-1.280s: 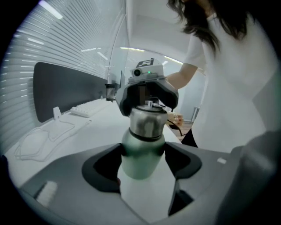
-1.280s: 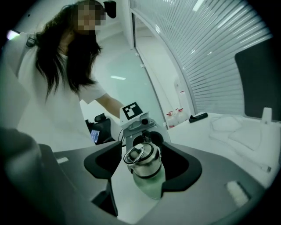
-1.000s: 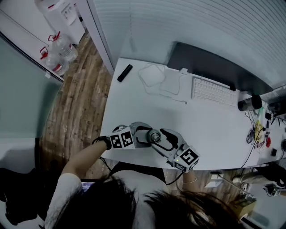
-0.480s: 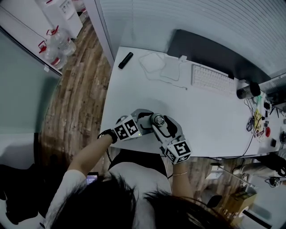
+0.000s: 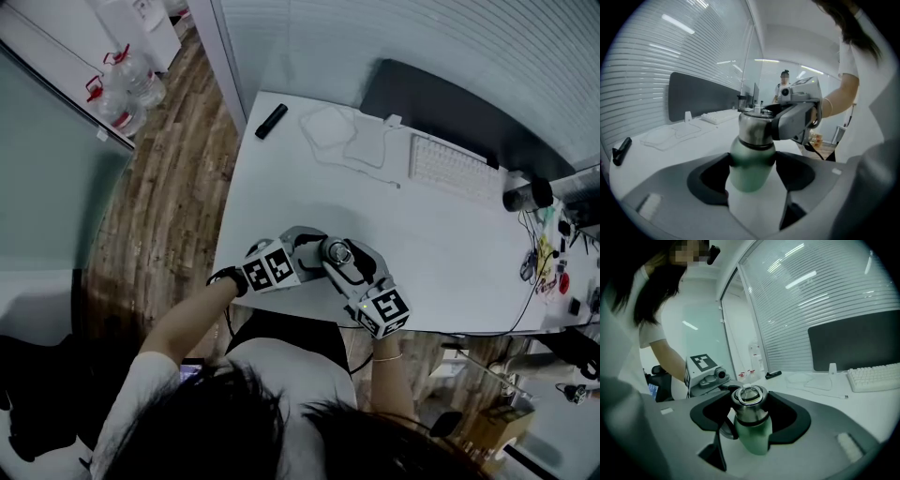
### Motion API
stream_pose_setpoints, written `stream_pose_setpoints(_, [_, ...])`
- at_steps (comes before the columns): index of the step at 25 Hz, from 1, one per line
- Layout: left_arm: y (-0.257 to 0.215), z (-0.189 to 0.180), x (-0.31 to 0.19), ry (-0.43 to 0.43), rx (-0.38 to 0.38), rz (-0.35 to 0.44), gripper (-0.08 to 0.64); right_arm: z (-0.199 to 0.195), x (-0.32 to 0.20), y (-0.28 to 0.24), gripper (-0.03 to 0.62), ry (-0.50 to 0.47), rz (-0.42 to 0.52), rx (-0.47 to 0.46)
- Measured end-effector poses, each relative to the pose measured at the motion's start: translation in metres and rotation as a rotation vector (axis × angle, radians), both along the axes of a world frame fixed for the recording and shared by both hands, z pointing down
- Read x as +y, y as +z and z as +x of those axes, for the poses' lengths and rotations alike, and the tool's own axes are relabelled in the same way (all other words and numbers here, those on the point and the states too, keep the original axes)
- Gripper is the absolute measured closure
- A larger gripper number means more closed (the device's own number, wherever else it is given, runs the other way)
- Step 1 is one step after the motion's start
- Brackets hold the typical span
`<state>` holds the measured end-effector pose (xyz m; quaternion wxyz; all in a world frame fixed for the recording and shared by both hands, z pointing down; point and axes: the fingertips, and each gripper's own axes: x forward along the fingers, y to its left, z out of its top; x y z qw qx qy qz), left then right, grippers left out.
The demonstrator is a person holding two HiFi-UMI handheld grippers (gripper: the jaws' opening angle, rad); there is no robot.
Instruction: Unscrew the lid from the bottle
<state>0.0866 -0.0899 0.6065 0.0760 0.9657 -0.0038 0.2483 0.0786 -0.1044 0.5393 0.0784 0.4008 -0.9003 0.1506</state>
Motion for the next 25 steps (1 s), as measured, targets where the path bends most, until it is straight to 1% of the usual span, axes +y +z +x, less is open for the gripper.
stream_pose_setpoints(8, [0.000, 0.000, 0.005, 0.177, -0.008, -0.008, 0.199, -0.004, 0.007, -0.001, 0.341, -0.342, -0.049, -0.012])
stream_pose_setpoints(15, [-0.001, -0.003, 0.007, 0.314, -0.019, -0.007, 0.199, -0.009, 0.011, 0.001, 0.341, -0.574, -0.087, -0.020])
stream_pose_setpoints(19, [-0.002, -0.004, 0.008, 0.367, -0.026, -0.015, 0.199, -0.012, 0.012, -0.004, 0.342, -0.647, -0.109, -0.025])
stream_pose_setpoints(25, [-0.002, -0.004, 0.007, 0.375, -0.026, -0.020, 0.198, -0.010, 0.008, -0.014, 0.342, -0.650, -0.111, -0.056])
